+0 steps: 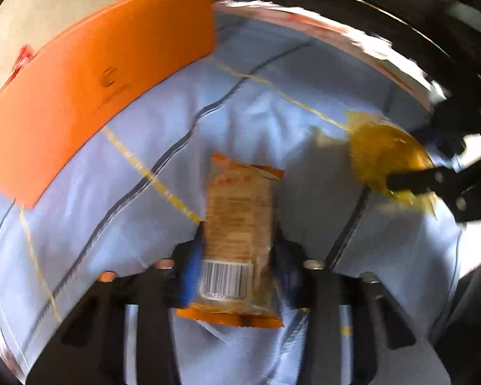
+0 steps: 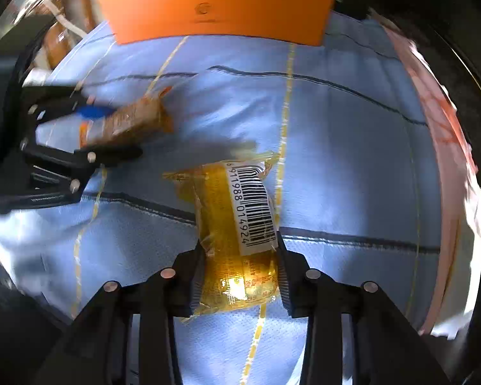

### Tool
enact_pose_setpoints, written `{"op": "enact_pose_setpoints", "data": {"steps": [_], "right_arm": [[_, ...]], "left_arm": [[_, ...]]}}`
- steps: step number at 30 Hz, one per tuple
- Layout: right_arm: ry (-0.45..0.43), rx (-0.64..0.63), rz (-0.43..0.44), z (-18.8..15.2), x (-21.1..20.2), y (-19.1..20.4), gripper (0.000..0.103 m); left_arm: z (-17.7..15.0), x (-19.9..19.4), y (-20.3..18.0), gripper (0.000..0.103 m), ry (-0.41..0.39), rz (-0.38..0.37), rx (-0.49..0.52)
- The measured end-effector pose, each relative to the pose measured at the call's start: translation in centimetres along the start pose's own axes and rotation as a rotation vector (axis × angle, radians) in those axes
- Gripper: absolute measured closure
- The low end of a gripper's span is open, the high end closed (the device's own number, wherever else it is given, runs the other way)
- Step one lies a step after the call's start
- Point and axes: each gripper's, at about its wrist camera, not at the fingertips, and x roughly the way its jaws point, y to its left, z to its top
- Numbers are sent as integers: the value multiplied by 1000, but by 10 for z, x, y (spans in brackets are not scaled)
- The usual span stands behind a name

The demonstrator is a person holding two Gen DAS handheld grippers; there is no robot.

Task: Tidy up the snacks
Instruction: 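Grasp the orange-edged biscuit pack with the left tool while the right tool grasps the yellow barcode bag, then carry both packs over the orange box and open both tools to drop them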

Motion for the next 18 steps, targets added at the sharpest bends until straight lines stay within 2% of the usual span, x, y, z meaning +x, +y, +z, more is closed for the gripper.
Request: {"op": "enact_pose_setpoints", "data": {"steps": [5,12,13,16,18], "right_arm": [[-11,23,-9,12,-6,-3,66],[22,128,-17,23,-2,-17,66],[18,138,-12,28,-2,-20,66],[-31,151,2,47,-21,-20,66],[-103,164,24,71,-43,-19,66]], "left_arm": [[7,1,8,68,18,15,-160],[0,-10,38,68,-37,33,-466],[2,-17,41,68,-51,53,-492],[15,-40,48,68,-60,139,-478],[28,-64,56,68,-80,154,-482]]}}
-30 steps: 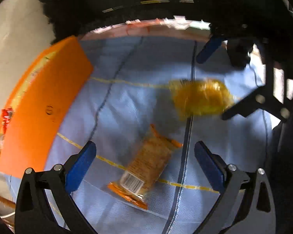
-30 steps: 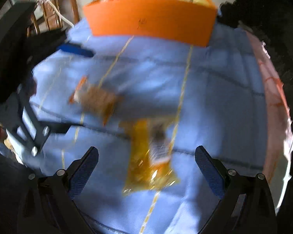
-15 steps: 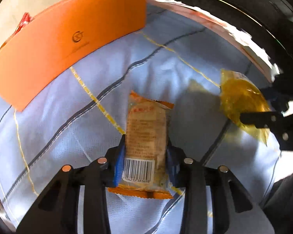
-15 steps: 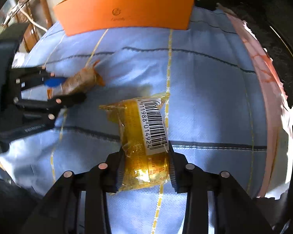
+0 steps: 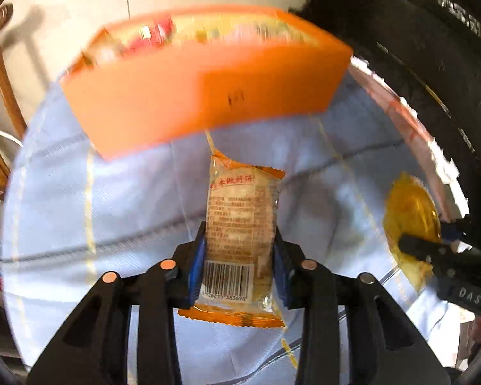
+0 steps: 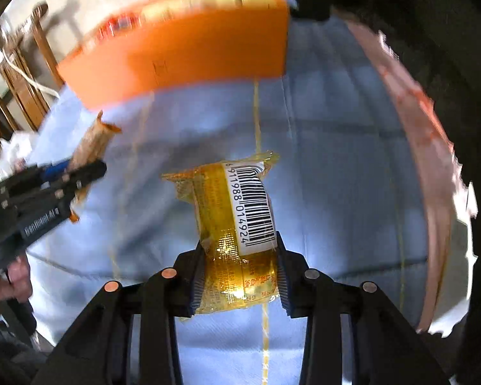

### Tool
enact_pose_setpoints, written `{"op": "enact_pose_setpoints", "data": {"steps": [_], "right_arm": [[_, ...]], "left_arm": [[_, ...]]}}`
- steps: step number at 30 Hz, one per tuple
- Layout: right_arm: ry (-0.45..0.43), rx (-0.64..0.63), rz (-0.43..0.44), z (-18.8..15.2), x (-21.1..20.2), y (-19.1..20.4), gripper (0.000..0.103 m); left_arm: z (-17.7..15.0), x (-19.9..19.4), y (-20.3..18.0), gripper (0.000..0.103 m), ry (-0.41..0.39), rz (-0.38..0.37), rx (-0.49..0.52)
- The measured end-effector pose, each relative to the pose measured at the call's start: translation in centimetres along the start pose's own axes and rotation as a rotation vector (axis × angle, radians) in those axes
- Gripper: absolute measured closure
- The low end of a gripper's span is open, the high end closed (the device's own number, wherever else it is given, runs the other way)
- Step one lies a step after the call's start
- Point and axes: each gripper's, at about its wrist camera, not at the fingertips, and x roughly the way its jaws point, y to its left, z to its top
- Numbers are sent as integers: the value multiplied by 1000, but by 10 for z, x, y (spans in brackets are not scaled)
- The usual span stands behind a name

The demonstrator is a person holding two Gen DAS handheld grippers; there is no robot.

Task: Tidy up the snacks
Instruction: 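Carry both packs over the orange box and open both tools to drop them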

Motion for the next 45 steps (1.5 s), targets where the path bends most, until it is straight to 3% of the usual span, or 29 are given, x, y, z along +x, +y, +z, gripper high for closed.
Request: {"op": "enact_pose_setpoints", "data": {"steps": [4,7,12,18,27,28,29,31,34,45], "right_arm": [[-169,6,32,69,-33,13,65],[-219,-18,39,121,-38,21,65],[-249,-16,28,183,-32,24,65],[-207,-11,1,224,-2,24,65],[-154,1,16,228,25,28,65],[-161,7,18,228,26,28,63],[-172,6,2,228,25,28,48],[-214,-7,-50,226,19,30,5],[-227,13,-60,227,12,23,4],[-239,21,-82,226,3,18,4]], "left_arm": [[48,-38,8,68,-104,26,-44],[89,-50,26,68,-168,103,-69],[143,-50,53,68,-208,185,-107],[178,-23,64,68,-155,219,-153],[179,-1,60,68,-121,204,-166],[178,1,58,68,-122,208,-165],[178,1,59,66,-128,209,-166],[182,-2,61,11,-149,184,-200],[184,-4,63,6,-166,152,-199],[183,-5,49,4,-173,186,-146]]}}
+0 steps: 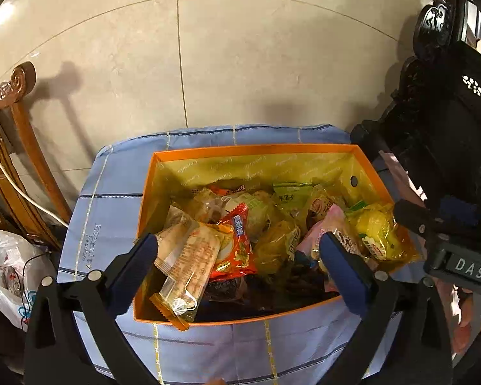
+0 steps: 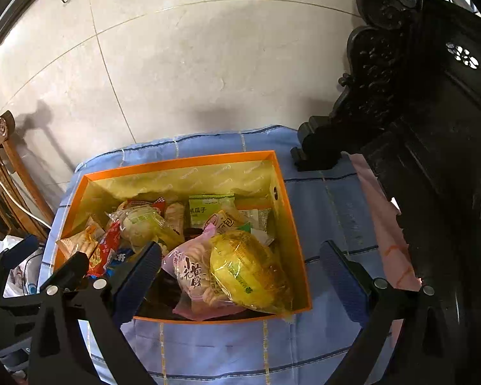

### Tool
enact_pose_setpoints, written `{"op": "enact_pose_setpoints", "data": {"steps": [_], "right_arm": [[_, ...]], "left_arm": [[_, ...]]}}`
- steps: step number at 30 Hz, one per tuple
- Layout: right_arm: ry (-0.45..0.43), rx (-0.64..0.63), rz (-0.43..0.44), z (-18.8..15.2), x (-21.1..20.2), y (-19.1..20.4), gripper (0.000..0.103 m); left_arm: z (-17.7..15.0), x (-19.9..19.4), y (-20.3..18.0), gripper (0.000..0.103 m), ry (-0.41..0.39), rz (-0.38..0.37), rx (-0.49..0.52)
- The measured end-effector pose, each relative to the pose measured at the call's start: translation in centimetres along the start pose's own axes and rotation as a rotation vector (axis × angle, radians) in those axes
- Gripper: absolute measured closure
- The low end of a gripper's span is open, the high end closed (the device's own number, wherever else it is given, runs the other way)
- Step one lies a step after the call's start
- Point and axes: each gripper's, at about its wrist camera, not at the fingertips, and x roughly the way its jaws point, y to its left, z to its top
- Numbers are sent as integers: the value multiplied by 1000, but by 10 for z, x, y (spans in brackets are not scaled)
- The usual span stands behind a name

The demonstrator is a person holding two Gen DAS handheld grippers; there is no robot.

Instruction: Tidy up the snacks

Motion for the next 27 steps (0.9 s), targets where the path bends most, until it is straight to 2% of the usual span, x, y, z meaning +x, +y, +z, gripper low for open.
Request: {"op": "enact_pose_setpoints", "data": {"steps": [2,5,14,19,22,25,27], "right_arm": [[8,0,7,-1,2,0,4],[22,7,15,0,5,1,4],[0,10,4,6,-1,-3,4],[-15,11,-12,7,-5,-6,4],[-12,22,-11,8,-5,-9,4],[-28,18,-25,9,-9,-11,4],[-32,17,-26,9,-10,-11,4]], "left_arm": [[-1,1,-1,4,0,20,9],[-2,4,2,4,22,3,-6],[-4,13,12,4,57,23,-53],[-6,14,8,4,40,128,12],[-6,14,8,4,38,126,23],[-5,12,11,4,32,77,-12],[-4,12,10,4,30,74,-10]]}}
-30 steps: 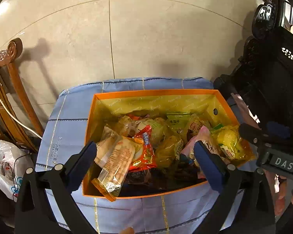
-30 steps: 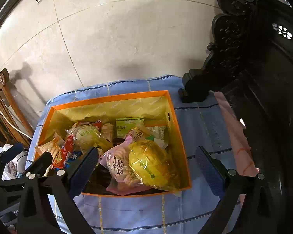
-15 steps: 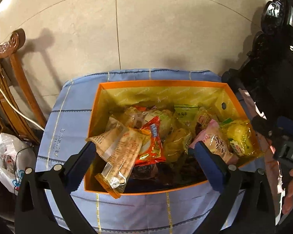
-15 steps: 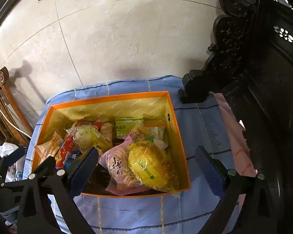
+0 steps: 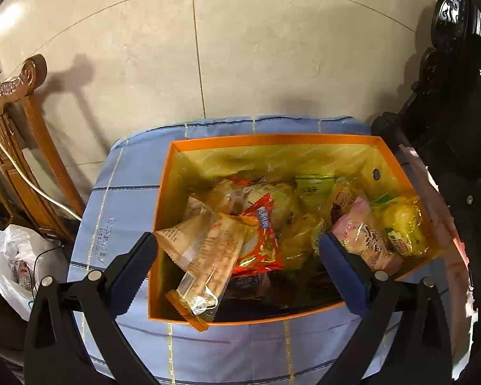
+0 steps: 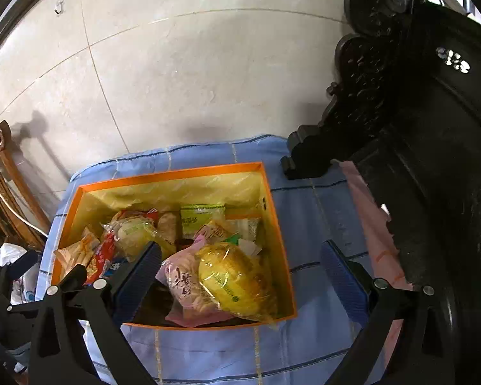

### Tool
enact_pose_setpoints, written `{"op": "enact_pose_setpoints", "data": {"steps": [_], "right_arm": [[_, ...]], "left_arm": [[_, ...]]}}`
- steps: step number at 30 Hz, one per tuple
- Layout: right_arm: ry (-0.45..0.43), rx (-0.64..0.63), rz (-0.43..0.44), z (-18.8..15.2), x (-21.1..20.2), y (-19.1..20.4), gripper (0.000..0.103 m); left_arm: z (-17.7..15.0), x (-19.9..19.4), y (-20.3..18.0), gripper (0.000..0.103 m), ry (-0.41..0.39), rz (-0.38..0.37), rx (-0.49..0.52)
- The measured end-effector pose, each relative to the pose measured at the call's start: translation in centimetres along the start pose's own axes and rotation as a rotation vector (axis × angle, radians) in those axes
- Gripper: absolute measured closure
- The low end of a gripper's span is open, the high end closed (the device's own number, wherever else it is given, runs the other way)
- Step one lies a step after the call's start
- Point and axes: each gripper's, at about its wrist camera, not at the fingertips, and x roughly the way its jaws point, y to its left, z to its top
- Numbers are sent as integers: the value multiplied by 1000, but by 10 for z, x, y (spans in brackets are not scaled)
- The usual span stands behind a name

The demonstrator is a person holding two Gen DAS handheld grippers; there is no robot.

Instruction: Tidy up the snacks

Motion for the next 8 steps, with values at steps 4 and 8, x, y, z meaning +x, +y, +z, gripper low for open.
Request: {"op": "enact_pose_setpoints", "data": {"steps": [4,8], "right_arm": [[-10,3,-20,2,-3,-3,4],[-12,-2,-17,3,-4,-2,4]], "left_arm": [[1,-2,-3,4,-4,-8,9],[0,-2,-2,4,3,-2,4]]}}
